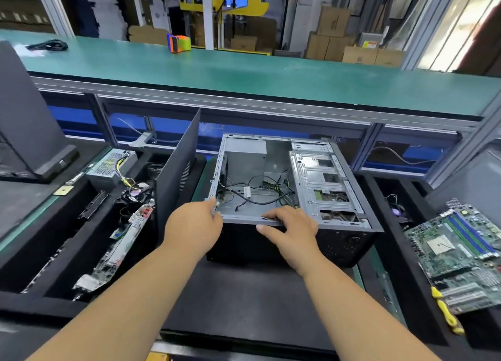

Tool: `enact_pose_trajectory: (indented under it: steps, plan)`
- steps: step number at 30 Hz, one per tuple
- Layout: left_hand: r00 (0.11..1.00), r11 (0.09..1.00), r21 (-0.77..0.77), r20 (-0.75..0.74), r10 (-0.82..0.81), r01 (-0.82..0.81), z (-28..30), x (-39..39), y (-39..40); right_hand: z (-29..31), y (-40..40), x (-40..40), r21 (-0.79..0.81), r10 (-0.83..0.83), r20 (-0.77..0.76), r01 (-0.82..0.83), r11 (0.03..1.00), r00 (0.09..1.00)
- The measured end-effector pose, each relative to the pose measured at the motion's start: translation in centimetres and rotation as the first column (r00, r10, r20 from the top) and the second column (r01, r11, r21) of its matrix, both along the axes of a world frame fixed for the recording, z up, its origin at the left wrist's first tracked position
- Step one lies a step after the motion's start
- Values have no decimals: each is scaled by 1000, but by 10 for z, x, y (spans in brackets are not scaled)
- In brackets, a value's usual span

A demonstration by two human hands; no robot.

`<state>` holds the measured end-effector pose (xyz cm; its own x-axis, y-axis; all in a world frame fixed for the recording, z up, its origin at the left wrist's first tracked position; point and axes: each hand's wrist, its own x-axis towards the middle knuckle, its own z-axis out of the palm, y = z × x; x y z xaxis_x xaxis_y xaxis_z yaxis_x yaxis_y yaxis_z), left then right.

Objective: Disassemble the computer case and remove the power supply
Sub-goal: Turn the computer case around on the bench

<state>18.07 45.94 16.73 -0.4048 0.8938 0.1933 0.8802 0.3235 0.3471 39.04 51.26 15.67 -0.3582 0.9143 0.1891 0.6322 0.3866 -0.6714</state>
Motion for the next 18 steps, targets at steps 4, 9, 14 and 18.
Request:
enact_pose_trajectory:
  steps: [4, 9, 14, 18]
  plan:
    - [996, 1000, -16, -79, -28, 27, 2, 19, -13, -1, 1, 14, 49, 10, -35, -8, 999, 999]
    - [986, 999, -32, -162, -44, 40, 7, 56, -30, 4, 22, 52, -3, 104, -52, -104, 995, 993]
    - [982, 994, -38, -155, -109, 104, 18, 87, -22, 19, 60, 90, -145, 151, -129, -169, 975, 980]
    - [986, 990, -21, -92, -140, 139, 20, 100, -18, 21, 75, 101, -223, 123, 31, -114, 968, 992]
